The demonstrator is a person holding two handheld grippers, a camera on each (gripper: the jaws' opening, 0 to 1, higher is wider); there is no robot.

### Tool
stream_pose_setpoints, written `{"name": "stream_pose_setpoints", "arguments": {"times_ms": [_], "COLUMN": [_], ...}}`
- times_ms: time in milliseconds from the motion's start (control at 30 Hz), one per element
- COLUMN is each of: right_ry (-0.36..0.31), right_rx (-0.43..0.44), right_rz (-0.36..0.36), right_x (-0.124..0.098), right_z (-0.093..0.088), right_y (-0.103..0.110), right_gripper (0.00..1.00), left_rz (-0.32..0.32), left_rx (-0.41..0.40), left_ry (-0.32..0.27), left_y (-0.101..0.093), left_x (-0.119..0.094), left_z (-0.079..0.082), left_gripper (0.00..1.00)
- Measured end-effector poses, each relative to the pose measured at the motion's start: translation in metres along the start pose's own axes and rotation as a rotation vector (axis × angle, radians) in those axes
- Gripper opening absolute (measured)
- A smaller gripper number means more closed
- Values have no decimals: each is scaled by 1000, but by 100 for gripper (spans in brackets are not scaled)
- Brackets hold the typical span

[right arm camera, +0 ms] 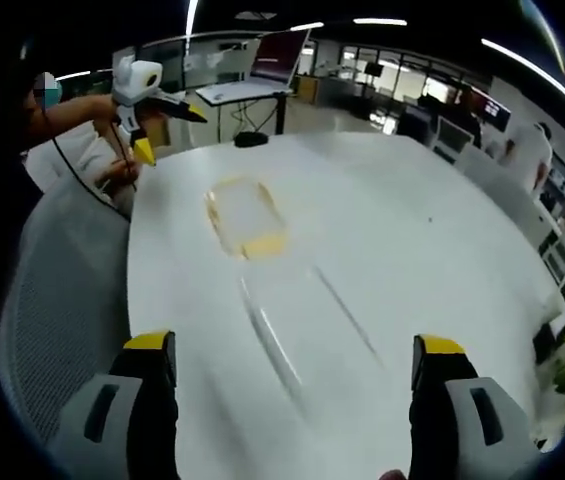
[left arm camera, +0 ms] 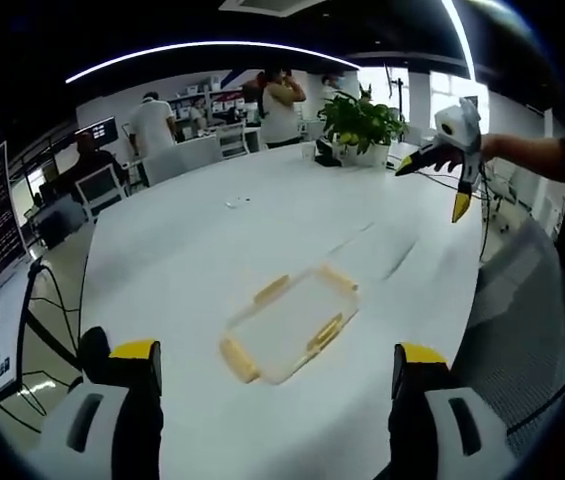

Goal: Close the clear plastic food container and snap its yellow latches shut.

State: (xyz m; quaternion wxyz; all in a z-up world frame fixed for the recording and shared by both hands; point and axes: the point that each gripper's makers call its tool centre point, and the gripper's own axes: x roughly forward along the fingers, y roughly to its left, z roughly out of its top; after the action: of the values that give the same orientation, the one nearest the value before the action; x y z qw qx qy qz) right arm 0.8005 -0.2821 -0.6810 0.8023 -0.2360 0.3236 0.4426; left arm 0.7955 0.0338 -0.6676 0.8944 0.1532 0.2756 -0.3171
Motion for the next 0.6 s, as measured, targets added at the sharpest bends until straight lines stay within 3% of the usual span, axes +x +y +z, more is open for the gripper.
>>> {"name": "stream_pose_setpoints", "arguments": {"times_ms": [600], "right_ry": [5], "right_rx": [-119], "right_rz": [96], "right_x": [35], "right_z": [38], "right_y": [2], "right_gripper": [94], "left_rz": [-47], "left_rx": [65], "left_ry": [59], "left_y": [17], "left_x": [18], "left_z": [-9], "left_gripper": [88]}}
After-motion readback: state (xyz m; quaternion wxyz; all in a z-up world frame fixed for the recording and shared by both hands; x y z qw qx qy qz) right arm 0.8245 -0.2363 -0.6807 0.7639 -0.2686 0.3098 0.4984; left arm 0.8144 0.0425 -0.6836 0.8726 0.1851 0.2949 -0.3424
